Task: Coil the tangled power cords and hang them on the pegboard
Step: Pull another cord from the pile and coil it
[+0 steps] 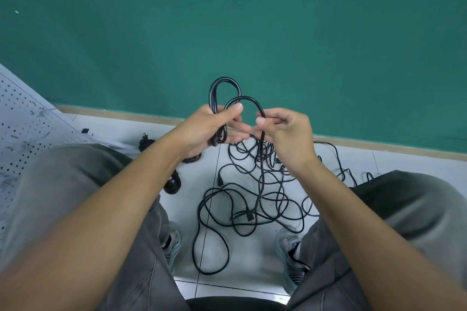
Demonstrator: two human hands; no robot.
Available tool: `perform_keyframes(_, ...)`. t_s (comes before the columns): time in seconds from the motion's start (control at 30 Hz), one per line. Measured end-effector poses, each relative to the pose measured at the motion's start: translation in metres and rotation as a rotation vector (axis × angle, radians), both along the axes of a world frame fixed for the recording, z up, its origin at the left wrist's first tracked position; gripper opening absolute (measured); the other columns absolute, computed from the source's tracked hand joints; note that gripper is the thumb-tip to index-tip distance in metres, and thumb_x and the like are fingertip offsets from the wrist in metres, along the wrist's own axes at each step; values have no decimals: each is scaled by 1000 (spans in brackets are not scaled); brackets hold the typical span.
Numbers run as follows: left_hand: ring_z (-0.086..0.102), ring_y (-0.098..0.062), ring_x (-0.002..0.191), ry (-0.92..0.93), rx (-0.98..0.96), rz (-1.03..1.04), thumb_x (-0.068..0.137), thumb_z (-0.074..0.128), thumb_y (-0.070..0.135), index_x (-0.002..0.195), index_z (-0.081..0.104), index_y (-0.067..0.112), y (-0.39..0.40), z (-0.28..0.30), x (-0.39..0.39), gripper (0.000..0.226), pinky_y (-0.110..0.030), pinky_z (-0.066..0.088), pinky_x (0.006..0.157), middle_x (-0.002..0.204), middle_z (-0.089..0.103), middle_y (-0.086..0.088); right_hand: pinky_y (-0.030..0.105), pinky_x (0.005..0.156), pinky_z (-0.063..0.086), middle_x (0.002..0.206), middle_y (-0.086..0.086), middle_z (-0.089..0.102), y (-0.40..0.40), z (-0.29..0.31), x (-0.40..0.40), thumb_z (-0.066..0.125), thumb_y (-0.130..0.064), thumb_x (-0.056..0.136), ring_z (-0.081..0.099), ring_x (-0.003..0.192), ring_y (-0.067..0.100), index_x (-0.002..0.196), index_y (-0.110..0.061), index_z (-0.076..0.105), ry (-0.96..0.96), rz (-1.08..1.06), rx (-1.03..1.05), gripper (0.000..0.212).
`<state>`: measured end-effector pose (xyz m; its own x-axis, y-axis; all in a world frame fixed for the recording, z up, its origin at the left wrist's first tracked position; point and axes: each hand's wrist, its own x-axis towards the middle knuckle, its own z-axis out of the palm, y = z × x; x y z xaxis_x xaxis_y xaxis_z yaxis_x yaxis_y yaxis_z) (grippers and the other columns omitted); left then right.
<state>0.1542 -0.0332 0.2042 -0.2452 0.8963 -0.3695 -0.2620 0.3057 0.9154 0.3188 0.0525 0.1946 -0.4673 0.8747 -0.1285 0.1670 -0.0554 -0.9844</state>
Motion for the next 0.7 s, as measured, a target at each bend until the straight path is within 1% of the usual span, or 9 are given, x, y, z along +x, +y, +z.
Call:
perform_keyframes(0.1, 74, -30, 107, 43, 17, -43, 104, 59, 30, 109, 67, -4, 1, -8, 8, 36, -37, 58, 99, 110, 76, -22, 45, 82, 64, 83, 7, 70, 1, 6, -3, 70, 1, 93, 76, 85, 25, 101, -2, 72, 91, -91, -19, 8)
perform_keyframes(0.2, 73, -30, 111, 58, 72, -76, 106, 57, 24, 121, 69, -2, 2, -15, 25, 32, -38, 57, 100, 116, 74, -21, 38, 78, 64, 76, 0, 69, -1, 12, -7, 69, 0, 94, 76, 82, 19, 93, -11, 70, 145, -145, -27, 12)
perform_keyframes(0.3, 72, -33, 113, 0, 100, -117, 102, 59, 30, 125, 68, 1, 2, -16, 38, 38, -37, 57, 100, 118, 74, -22, 27, 69, 61, 80, 7, 67, 1, 16, -8, 70, 1, 93, 72, 73, 11, 92, -9, 71, 181, -199, -61, 10)
perform_keyframes(0.4, 72, -30, 112, 9, 75, -169, 103, 56, 33, 123, 68, -1, 2, -15, 39, 42, -39, 55, 102, 116, 74, -21, 28, 75, 61, 80, 4, 71, 4, 14, -7, 76, -5, 90, 70, 71, 11, 86, -17, 74, 124, -234, -11, 12)
perform_keyframes(0.47, 73, -23, 102, 74, 70, -238, 108, 49, 31, 114, 68, -3, 1, -13, 39, 39, -36, 53, 94, 106, 76, -15, 19, 73, 55, 80, -4, 74, 6, 13, -6, 80, -13, 87, 68, 71, 2, 83, -25, 76, 26, -238, 99, 13)
perform_keyframes(0.53, 68, -16, 82, 104, 78, -264, 110, 45, 30, 94, 65, 3, 0, -10, 40, 37, -25, 50, 76, 87, 71, -6, 13, 73, 51, 86, -9, 74, 7, 14, -6, 82, -17, 87, 65, 75, -3, 85, -27, 77, 1, -221, 145, 11)
perform_keyframes(0.6, 61, -17, 71, 53, 64, -244, 110, 44, 30, 83, 56, 9, 0, -6, 43, 36, -19, 48, 65, 74, 58, -3, 17, 82, 51, 101, -6, 72, 8, 12, -6, 83, -21, 85, 65, 88, 2, 90, -29, 77, -17, -212, 173, 11)
perform_keyframes(0.67, 60, -19, 66, -29, 46, -201, 109, 45, 32, 81, 51, 12, 0, -5, 44, 36, -22, 52, 66, 71, 53, -2, 21, 85, 53, 117, -3, 65, 6, 12, -8, 81, -25, 88, 67, 95, 9, 105, -29, 72, -34, -180, 156, 19)
perform_keyframes(0.7, 60, -19, 64, -65, 40, -166, 109, 46, 34, 80, 51, 12, 0, -4, 44, 36, -24, 54, 67, 70, 53, -2, 25, 82, 55, 119, -2, 63, 5, 11, -9, 77, -28, 92, 69, 91, 12, 113, -27, 67, -25, -143, 98, 23)
